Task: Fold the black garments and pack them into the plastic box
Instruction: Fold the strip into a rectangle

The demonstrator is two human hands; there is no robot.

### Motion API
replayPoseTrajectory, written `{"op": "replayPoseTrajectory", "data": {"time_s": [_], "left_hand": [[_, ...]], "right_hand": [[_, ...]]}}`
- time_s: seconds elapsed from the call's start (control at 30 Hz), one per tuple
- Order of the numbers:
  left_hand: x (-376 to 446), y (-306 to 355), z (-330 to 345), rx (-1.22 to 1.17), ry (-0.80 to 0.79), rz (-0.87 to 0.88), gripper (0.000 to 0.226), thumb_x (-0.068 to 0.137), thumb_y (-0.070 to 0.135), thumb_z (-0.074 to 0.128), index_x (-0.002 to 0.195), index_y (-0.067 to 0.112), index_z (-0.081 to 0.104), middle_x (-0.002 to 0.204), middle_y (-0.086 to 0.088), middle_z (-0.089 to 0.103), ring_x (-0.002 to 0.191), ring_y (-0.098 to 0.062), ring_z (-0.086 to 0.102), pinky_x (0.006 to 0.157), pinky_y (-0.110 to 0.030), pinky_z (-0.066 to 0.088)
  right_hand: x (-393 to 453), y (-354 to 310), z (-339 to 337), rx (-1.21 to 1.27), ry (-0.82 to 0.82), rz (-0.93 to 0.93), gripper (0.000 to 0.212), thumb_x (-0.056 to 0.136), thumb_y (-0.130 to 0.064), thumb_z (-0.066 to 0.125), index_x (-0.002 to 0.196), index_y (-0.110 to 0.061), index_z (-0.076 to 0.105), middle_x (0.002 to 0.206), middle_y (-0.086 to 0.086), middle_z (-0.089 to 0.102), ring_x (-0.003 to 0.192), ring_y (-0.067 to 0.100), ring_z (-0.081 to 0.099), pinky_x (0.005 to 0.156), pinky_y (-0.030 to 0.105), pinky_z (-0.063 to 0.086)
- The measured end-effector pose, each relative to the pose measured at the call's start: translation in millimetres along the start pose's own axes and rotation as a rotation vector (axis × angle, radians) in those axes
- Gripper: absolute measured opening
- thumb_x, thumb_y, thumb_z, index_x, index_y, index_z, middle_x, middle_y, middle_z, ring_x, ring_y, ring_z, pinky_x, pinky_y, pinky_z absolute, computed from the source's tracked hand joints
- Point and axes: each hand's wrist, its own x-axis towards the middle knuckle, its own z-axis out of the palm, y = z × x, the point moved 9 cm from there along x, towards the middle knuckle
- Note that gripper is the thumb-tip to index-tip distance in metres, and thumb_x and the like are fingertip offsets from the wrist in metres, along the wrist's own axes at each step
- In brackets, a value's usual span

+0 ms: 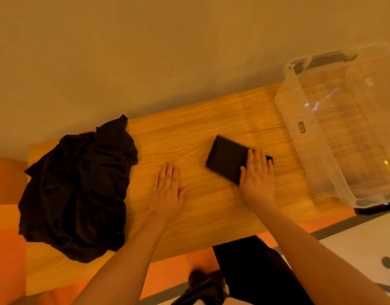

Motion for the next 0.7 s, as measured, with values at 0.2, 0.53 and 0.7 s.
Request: {"op": "replayPoseTrajectory", "data": {"time_s": [0.2,0.53,0.7], "left_hand": [[3.7,-7.7,-0.8,0.015,0.048,-0.011,0.068,0.093,0.046,0.02,0.146,0.003,0.015,0.153,-0.013,0.012,0.142,-0.02,0.002,0.114,-0.035,-0.006],[3.2,-9.0,-0.6,0.014,0.056,-0.014,0.066,0.094,0.046,0.018,0.145,0.004,0.022,0.152,-0.015,0.022,0.141,-0.025,0.011,0.115,-0.036,-0.002],[3.1,-9.1,-1.0,-0.004,0.044,-0.02,0.068,0.094,0.048,0.011,0.145,0.004,0.021,0.152,-0.015,0.022,0.141,-0.025,0.01,0.115,-0.036,-0.002]], "right_hand": [[36.1,4.4,-13.6,-0.039,-0.006,-0.234,0.058,0.095,-0.04,0.027,0.146,-0.014,0.021,0.153,0.011,0.021,0.142,0.029,0.017,0.113,0.048,0.007],[88.1,6.9,-11.2,-0.059,-0.066,0.006,0.063,0.097,-0.048,0.02,0.149,-0.019,-0.002,0.157,0.006,-0.004,0.144,0.024,-0.006,0.114,0.048,-0.003],[104.0,4.3,-14.5,-0.024,-0.079,0.028,0.066,0.096,-0.05,0.022,0.149,-0.017,0.0,0.157,0.008,-0.005,0.144,0.025,-0.007,0.114,0.049,-0.003]]}}
